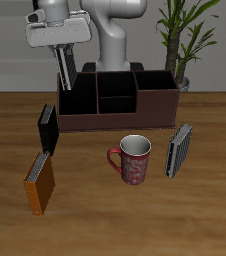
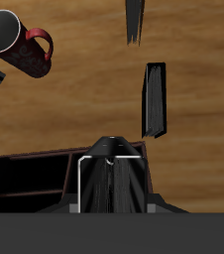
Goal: Place the right striped book into the back desk caddy's left compartment and place the orange book into the back desk caddy's left compartment and place the red mug into the back desk caddy's right compartment
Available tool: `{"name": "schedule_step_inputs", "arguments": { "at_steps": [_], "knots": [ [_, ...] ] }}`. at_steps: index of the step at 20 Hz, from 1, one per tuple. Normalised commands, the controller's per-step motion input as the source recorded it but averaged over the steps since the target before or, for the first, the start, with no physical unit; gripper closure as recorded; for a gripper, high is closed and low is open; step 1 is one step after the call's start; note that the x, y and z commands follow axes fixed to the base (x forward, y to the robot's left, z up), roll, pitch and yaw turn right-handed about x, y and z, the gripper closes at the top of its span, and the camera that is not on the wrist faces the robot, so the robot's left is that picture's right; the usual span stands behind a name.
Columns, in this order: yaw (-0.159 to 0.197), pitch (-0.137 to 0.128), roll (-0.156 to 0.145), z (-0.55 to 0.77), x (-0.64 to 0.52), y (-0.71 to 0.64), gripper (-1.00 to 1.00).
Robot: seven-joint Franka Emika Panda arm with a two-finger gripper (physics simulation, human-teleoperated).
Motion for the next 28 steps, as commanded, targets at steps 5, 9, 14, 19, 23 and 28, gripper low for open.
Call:
{"name": "schedule_step_inputs", "arguments": {
  "at_steps": [5, 9, 14, 19, 23, 28],
  "knots": [
    [0.011, 0.015, 0.021, -0.07, -0.25, 0.07, 1.00],
    [0.006, 0.016, -0.003, -0.07, -0.15, 0.03, 1.00],
    [0.012, -0.007, -0.049, -0.05, -0.02, -0.08, 1.00],
    [-0.023, 0.026, -0.049, -0.08, 0.08, -0.10, 1.00],
    [-0.014, 0.027, -0.007, -0.10, 0.01, 0.04, 1.00],
    [-0.016, 0.029, 0.002, -0.07, -0.03, 0.02, 1.00]
  ]
}}
